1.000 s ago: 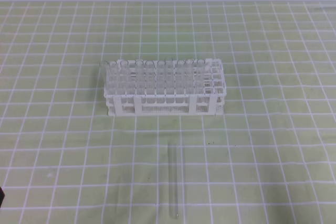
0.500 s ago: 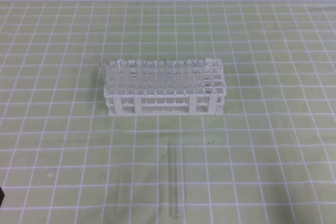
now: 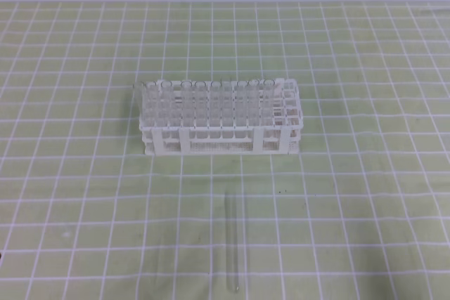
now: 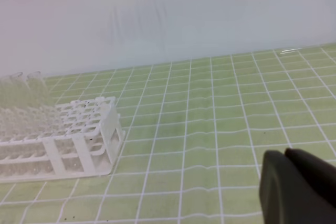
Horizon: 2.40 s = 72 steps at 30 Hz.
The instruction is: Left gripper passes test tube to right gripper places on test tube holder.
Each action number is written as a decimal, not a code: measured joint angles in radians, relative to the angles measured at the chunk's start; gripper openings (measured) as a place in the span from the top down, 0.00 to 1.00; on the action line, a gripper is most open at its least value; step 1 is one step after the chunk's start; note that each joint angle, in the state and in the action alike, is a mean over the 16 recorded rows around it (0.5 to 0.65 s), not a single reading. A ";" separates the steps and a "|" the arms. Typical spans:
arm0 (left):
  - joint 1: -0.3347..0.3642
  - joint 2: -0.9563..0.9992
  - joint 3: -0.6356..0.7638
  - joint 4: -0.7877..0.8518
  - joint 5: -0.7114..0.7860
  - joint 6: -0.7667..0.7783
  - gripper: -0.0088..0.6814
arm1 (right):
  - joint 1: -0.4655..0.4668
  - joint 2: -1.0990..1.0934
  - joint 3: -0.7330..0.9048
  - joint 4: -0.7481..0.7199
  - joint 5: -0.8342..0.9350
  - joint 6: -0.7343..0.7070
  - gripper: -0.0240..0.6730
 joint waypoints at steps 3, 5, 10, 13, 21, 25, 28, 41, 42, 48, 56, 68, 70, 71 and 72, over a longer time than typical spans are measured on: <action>0.000 0.002 -0.003 0.000 0.003 0.000 0.99 | 0.000 0.000 0.000 0.000 0.000 0.000 0.97; 0.000 0.004 -0.004 0.000 0.004 0.000 0.99 | 0.000 0.000 0.000 0.000 0.000 0.000 0.97; 0.000 0.011 -0.008 -0.009 0.003 -0.001 0.99 | 0.000 0.000 0.000 0.001 -0.002 0.000 0.97; 0.000 0.013 -0.010 -0.039 -0.001 -0.001 0.99 | 0.000 0.000 0.000 0.008 -0.008 0.000 0.97; 0.000 0.004 -0.004 -0.240 -0.063 0.001 0.99 | 0.000 0.000 0.000 0.044 -0.034 0.000 0.97; 0.000 -0.004 0.001 -0.341 -0.100 0.004 0.99 | 0.000 0.000 0.000 0.062 -0.047 0.000 0.97; 0.000 -0.007 0.004 -0.395 -0.124 0.006 0.99 | 0.000 0.000 0.000 0.073 -0.053 0.000 0.97; 0.000 0.019 -0.048 -0.435 -0.108 0.007 0.99 | 0.000 0.008 -0.039 0.190 -0.054 0.000 0.97; 0.000 0.027 -0.060 -0.437 -0.099 0.007 0.99 | 0.000 0.014 -0.054 0.199 -0.043 0.000 0.97; 0.000 0.143 -0.175 -0.428 0.004 0.005 0.99 | 0.000 0.106 -0.203 0.205 0.095 0.000 0.97; 0.000 0.494 -0.412 -0.319 0.291 0.016 0.99 | 0.000 0.350 -0.487 0.148 0.403 0.000 0.97; -0.088 1.011 -0.649 -0.315 0.517 0.100 0.99 | 0.001 0.645 -0.665 0.202 0.628 -0.041 0.97; -0.141 1.059 -0.664 -0.323 0.485 0.086 0.99 | 0.001 0.679 -0.667 0.234 0.638 -0.065 0.97; -0.170 1.080 -0.672 -0.322 0.468 0.071 0.99 | 0.001 0.696 -0.668 0.251 0.641 -0.078 0.97; -0.201 1.101 -0.682 -0.316 0.451 0.052 0.99 | 0.001 0.712 -0.668 0.267 0.645 -0.092 0.97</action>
